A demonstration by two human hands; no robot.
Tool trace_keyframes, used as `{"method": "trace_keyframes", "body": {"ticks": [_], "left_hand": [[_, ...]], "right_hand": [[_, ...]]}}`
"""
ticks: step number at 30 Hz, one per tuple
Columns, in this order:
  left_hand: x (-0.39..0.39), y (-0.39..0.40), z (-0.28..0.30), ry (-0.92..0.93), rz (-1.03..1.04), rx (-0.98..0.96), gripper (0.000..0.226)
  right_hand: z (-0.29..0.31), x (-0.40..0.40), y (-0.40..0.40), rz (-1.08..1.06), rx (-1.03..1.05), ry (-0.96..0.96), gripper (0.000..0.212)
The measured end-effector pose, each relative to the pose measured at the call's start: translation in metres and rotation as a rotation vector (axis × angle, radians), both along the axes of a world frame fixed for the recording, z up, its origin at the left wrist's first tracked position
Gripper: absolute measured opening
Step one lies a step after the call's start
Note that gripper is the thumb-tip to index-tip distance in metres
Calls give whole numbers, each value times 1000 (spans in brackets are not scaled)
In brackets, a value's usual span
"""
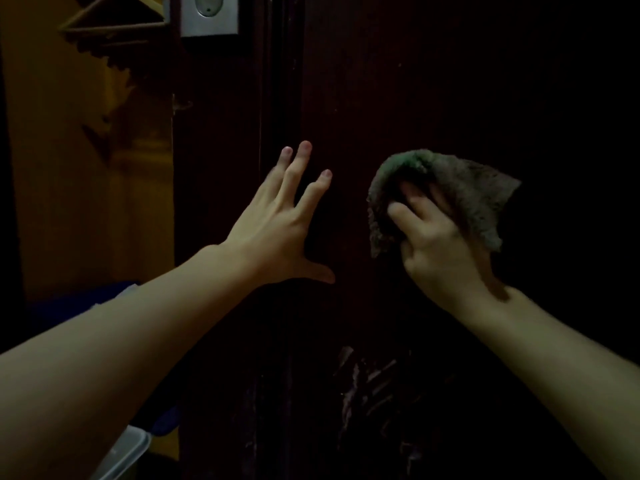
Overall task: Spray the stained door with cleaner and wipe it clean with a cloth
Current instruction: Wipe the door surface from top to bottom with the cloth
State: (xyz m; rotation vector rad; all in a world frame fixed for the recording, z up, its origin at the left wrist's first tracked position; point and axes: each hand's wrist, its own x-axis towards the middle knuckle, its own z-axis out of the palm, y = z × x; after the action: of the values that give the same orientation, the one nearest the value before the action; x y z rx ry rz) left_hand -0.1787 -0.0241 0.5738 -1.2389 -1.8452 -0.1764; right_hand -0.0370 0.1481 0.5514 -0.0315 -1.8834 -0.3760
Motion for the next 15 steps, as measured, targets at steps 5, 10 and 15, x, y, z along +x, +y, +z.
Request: {"method": "trace_keyframes", "body": {"ticks": [5,10,15], "left_hand": [[-1,3,-19,38,3,12,145],[2,2,-41,59,48,-26,149],[4,4,-42,49,52,-4,153]], "right_hand": [[-98,7,-7,2,-31,-368,42],[-127,29,10,75,-209,-381,54],[-58,27,38,1,-154,-59,34]]}}
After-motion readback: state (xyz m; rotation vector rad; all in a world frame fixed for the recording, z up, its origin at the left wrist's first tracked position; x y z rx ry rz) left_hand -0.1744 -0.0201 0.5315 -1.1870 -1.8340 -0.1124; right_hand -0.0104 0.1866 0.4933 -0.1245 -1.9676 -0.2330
